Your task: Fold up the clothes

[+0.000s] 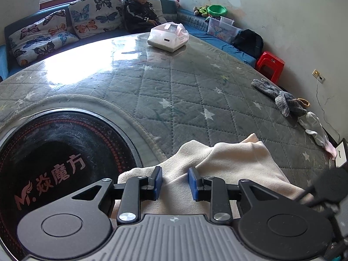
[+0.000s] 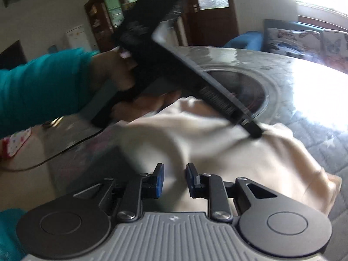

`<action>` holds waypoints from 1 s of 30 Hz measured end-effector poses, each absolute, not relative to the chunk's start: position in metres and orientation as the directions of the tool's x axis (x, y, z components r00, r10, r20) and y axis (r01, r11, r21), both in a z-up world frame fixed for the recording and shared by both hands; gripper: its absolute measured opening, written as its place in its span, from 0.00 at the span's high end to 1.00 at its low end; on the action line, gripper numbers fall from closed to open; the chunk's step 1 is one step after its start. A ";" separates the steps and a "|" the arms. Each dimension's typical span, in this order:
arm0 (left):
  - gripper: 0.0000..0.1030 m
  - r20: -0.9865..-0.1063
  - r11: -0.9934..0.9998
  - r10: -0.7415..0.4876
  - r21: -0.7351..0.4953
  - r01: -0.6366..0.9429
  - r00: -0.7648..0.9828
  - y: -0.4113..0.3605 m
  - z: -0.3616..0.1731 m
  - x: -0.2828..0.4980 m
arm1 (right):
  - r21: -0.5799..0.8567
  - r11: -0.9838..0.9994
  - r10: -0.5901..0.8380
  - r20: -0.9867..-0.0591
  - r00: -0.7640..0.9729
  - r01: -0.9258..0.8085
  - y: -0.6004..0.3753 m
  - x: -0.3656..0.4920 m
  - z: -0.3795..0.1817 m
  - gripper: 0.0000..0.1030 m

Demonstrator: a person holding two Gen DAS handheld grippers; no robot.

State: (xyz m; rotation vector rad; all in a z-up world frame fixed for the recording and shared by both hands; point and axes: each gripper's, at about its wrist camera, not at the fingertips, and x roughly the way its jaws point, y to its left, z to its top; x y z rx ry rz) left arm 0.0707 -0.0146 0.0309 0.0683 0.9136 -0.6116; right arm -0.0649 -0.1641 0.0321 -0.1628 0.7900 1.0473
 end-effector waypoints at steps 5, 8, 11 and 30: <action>0.70 -0.764 0.828 -0.462 -0.189 0.529 0.450 -0.016 0.031 0.071 | 0.169 0.474 0.712 -0.651 0.263 -0.864 -0.163 -0.079 0.042 0.76; 0.70 -0.769 0.825 -0.458 -0.182 0.535 0.446 -0.017 0.032 0.072 | 0.164 0.493 0.719 -0.629 0.294 -0.854 -0.155 -0.064 0.044 0.74; 0.70 -0.773 0.823 -0.459 -0.185 0.537 0.438 -0.017 0.032 0.074 | 0.175 0.509 0.730 -0.607 0.314 -0.843 -0.142 -0.048 0.041 0.63; 0.69 -0.773 0.821 -0.463 -0.188 0.540 0.435 -0.016 0.031 0.076 | 0.171 0.448 0.731 -0.635 0.249 -0.878 -0.144 -0.081 0.037 0.57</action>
